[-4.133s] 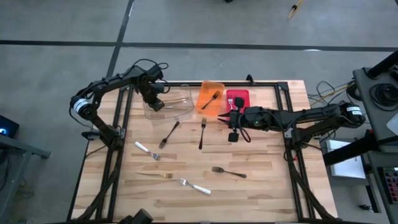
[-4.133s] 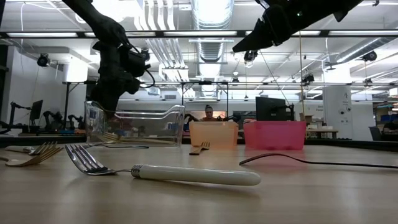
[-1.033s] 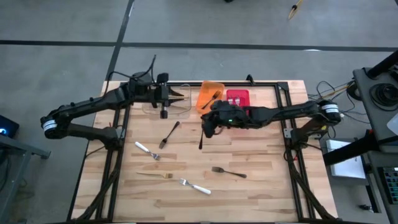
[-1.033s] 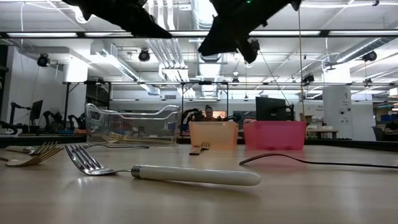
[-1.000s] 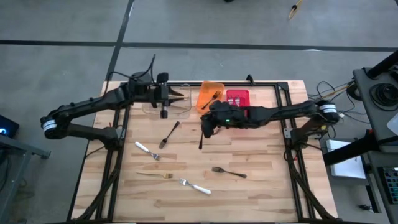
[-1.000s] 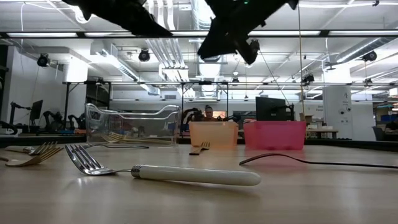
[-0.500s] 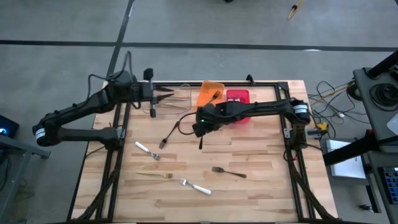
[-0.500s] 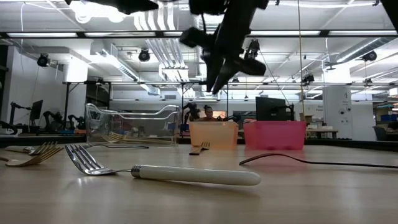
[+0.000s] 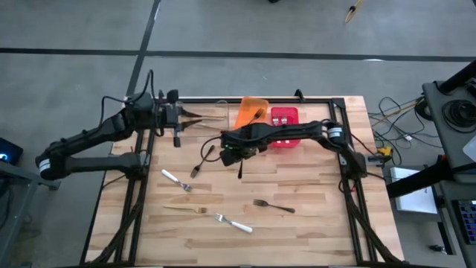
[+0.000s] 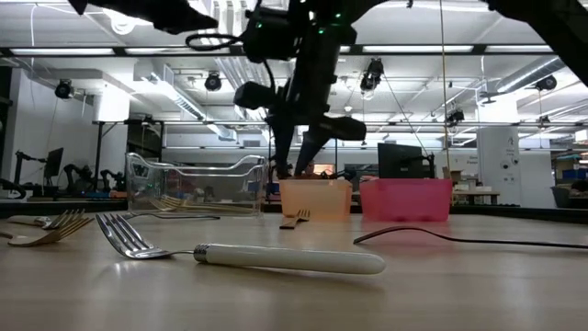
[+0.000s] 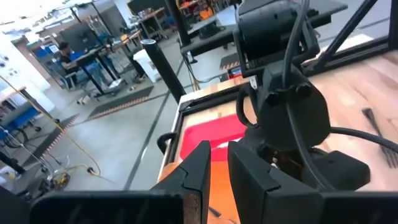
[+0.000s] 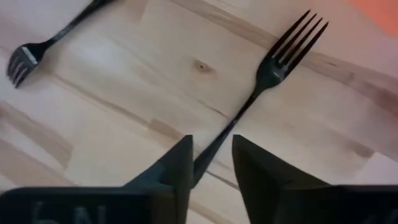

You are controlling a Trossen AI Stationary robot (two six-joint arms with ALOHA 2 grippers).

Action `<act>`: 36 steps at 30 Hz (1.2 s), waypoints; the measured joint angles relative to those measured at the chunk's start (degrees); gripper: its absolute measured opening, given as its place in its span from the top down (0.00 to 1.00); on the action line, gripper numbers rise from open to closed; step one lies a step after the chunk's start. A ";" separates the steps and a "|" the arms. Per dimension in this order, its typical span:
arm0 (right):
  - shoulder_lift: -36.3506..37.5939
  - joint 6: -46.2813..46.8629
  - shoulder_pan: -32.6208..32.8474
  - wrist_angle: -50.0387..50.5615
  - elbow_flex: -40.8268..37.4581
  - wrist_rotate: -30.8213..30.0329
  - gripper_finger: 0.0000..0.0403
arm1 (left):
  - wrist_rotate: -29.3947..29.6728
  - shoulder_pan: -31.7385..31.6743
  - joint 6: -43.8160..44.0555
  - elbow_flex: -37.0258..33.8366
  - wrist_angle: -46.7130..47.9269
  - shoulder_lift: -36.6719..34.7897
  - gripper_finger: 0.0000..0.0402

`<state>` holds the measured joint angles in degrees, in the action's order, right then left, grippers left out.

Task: Sort silverware by color (type)
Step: Put the black fork into the orange bin

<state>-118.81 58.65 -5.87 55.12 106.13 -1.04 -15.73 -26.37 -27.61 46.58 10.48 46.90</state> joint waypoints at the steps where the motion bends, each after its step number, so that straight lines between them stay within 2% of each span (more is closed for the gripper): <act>1: -0.94 0.37 -0.08 0.91 0.98 0.04 0.69 | 0.09 0.00 -0.16 -1.19 -1.11 -0.34 0.90; 5: -4.84 1.43 -0.56 4.45 4.70 0.03 0.60 | 4.23 0.00 -2.30 -3.12 -4.59 -1.88 0.90; 9: -8.32 1.43 -1.09 6.34 7.34 0.01 0.57 | 9.14 -0.04 -1.01 -3.12 -4.53 -3.42 0.90; 16: -10.53 2.60 -1.81 10.70 7.85 -0.01 0.60 | 9.25 -0.06 -0.62 -3.27 -4.06 -4.55 0.90; 21: -10.64 3.35 -1.79 9.89 7.43 -0.44 0.63 | 9.25 -0.09 -1.19 -3.27 -4.03 -4.53 0.90; 36: -10.30 4.53 -1.79 -0.54 1.64 -0.72 0.65 | 9.29 -0.09 -1.73 -3.27 -4.04 -4.53 0.90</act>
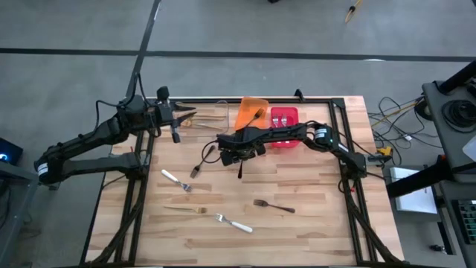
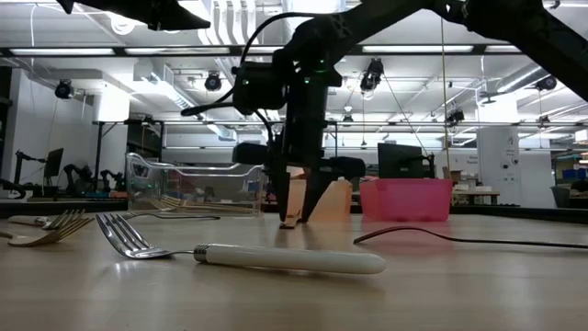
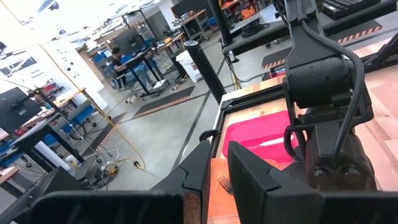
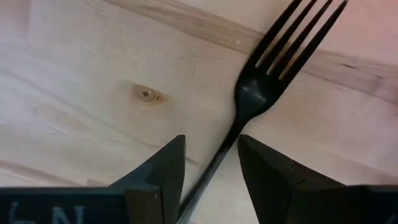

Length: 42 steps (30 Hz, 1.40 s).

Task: Sort silverware by color (type)
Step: Put the black fork into the orange bin

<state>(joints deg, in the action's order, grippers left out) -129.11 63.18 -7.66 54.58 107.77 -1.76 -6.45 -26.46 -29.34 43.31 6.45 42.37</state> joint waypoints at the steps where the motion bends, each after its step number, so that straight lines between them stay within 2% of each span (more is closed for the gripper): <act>1: 0.04 0.00 0.00 -0.32 -0.30 0.00 0.65 | 0.01 0.00 -0.05 0.00 -0.01 0.00 0.90; 15: -0.05 -0.22 0.11 -0.66 -0.75 1.57 0.67 | 0.01 0.00 -0.17 0.00 -0.02 0.02 0.90; 18: -0.12 -0.81 0.11 -0.26 -0.81 1.57 0.76 | 0.01 0.00 -0.17 0.00 -0.03 0.02 0.90; 22: -0.14 -1.54 0.07 0.13 -0.88 1.68 0.94 | 0.01 0.00 -0.17 0.00 -0.03 0.02 0.90; 23: -0.14 -1.73 0.07 0.02 -0.88 1.74 0.96 | 0.01 0.00 -0.17 0.00 -0.03 0.02 0.90; 32: 1.32 -3.19 0.09 0.62 -0.94 2.21 0.97 | 0.02 0.00 -0.17 0.00 -0.05 0.02 0.90; 37: 5.34 -3.82 0.46 2.13 -1.14 7.23 0.97 | 0.03 0.00 -0.24 0.01 -0.10 0.03 0.90; 42: 10.04 -3.67 0.33 1.96 -0.94 8.82 0.97 | 0.05 0.00 -0.63 0.02 -0.21 0.07 0.90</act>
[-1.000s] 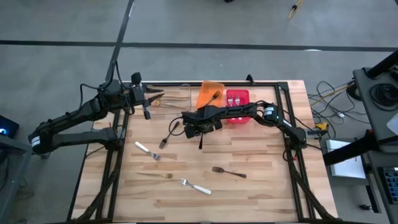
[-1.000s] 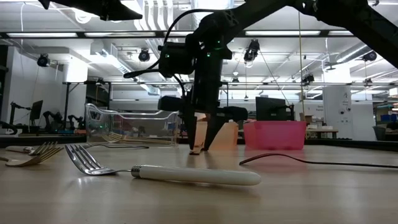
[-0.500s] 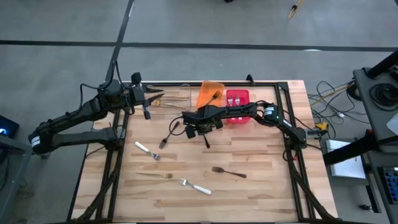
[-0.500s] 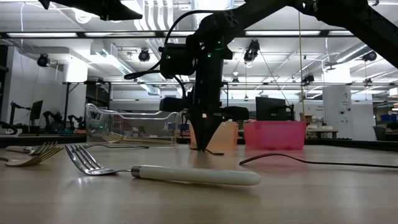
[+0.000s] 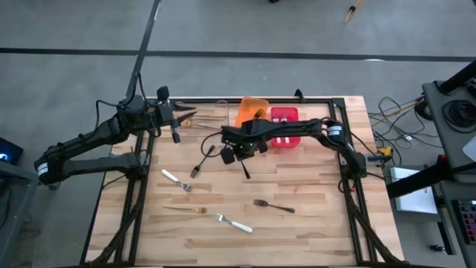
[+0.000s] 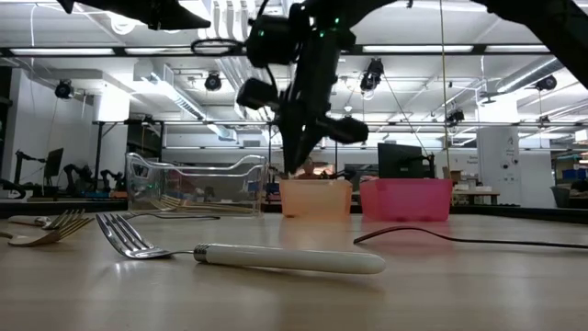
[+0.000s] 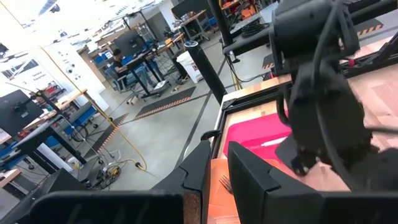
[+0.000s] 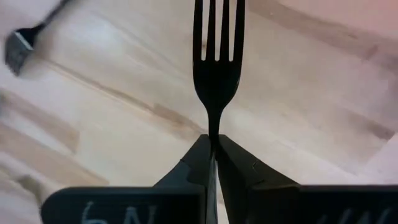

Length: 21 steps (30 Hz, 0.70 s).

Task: Sort silverware by color (type)
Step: Put the black fork into the orange bin

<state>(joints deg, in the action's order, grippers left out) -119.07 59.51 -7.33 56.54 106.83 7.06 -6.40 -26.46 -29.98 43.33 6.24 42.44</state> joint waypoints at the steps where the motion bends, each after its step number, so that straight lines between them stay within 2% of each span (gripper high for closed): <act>1: 0.77 0.31 0.03 0.01 -0.03 -0.02 0.97 | 0.00 0.00 0.00 0.00 0.00 0.00 0.90; 5: 4.32 0.92 -1.00 -0.25 0.79 -1.83 0.97 | -0.02 -0.02 0.00 0.00 -0.13 0.00 0.90; 10: 6.14 0.92 -5.41 -0.26 1.71 -6.80 0.97 | -0.02 -0.02 0.00 0.00 -0.11 0.02 0.90; 13: 6.14 -0.25 -8.60 -0.75 2.79 -7.06 0.97 | -0.02 -0.02 0.00 0.00 -0.11 0.04 0.90; 21: 5.49 -5.23 -18.32 -12.53 3.00 -7.25 0.97 | -0.02 -0.02 0.00 0.00 -0.10 0.13 0.90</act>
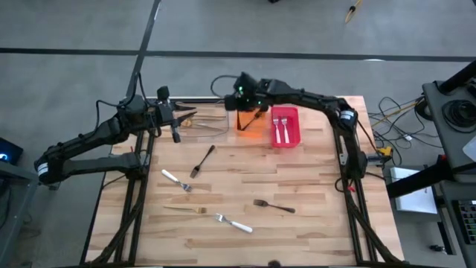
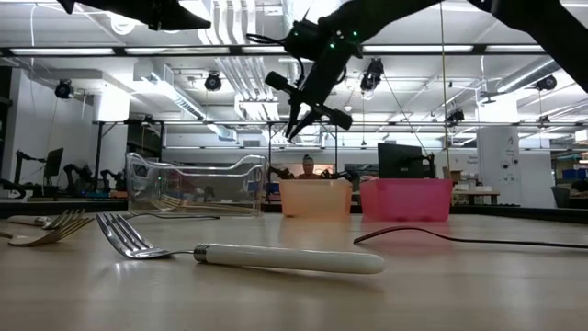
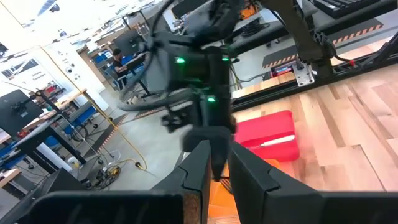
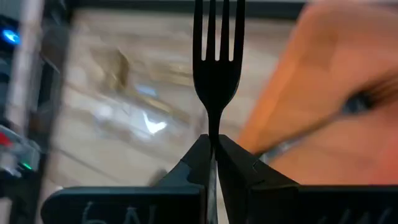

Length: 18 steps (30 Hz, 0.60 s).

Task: Sort silverware by color (type)
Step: Put the black fork into the orange bin

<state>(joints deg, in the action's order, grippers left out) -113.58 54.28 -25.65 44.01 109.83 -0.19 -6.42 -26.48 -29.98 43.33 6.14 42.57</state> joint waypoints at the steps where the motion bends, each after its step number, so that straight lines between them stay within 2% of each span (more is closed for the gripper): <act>1: 0.00 -0.15 -1.01 -0.29 0.01 0.07 0.97 | 0.00 0.00 -0.09 0.00 0.01 0.02 0.90; 8: -1.16 2.66 -6.32 1.76 -0.22 0.29 0.97 | 0.00 0.00 -0.57 0.00 0.08 0.13 0.90; 18: -5.15 7.26 -5.73 5.10 -0.36 3.14 0.97 | 0.03 0.00 -0.62 0.02 1.09 0.19 0.90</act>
<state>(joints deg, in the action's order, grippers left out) -118.73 61.54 -31.38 49.11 109.47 2.95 -6.38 -26.47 -30.59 43.35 7.22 42.75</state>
